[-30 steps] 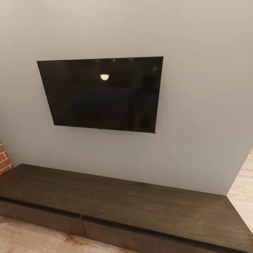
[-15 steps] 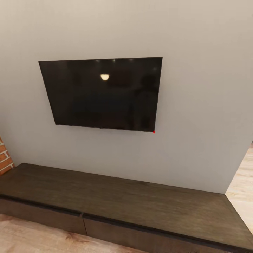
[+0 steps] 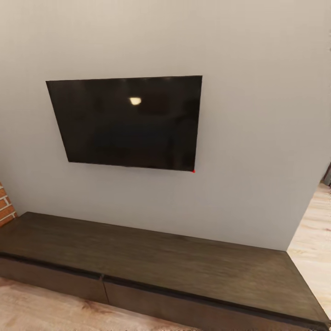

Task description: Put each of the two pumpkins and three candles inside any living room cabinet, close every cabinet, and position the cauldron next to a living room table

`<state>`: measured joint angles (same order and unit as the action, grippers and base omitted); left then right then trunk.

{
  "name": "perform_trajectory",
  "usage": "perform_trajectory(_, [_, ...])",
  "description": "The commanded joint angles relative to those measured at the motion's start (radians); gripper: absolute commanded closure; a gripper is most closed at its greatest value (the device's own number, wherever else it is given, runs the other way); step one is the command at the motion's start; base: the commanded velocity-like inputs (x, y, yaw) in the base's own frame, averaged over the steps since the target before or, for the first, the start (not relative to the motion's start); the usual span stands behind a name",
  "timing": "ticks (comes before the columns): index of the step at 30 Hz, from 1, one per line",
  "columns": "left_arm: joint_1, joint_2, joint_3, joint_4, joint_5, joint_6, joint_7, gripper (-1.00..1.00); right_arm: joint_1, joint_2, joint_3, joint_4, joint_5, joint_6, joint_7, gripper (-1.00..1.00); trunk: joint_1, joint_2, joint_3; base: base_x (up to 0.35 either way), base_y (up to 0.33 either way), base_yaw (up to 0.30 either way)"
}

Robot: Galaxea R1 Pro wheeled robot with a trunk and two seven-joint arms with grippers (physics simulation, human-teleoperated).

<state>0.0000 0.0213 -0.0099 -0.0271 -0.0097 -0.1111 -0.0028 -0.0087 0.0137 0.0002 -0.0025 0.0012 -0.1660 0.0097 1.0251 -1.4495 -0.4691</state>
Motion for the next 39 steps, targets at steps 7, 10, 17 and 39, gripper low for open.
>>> perform_trajectory(7, [0.000,0.000,-0.001,-0.001,-0.001,-0.004,0.000,-1.00,-0.001,0.000,0.000,0.008,0.000,-0.025,0.001,-1.00,0.000,0.000,-0.001,-0.009,-0.061,0.076])
perform_trajectory(10, [0.000,0.000,-0.001,-0.001,-0.001,-0.004,0.000,-1.00,-0.001,0.000,0.000,0.008,0.000,-0.025,0.001,-1.00,0.000,0.000,-0.001,-0.001,-0.006,0.248])
perform_trajectory(17, [0.000,-0.001,0.000,0.001,-0.001,-0.003,0.000,-1.00,-0.001,0.001,0.000,0.009,0.001,-0.026,0.001,-1.00,0.000,0.000,-0.001,-0.050,-0.049,0.282])
perform_trajectory(39, [0.000,0.003,0.008,0.000,0.006,-0.034,0.001,-1.00,-0.001,0.001,-0.001,0.006,-0.001,-0.028,-0.003,-1.00,0.000,0.000,-0.001,-0.018,-0.018,0.289])
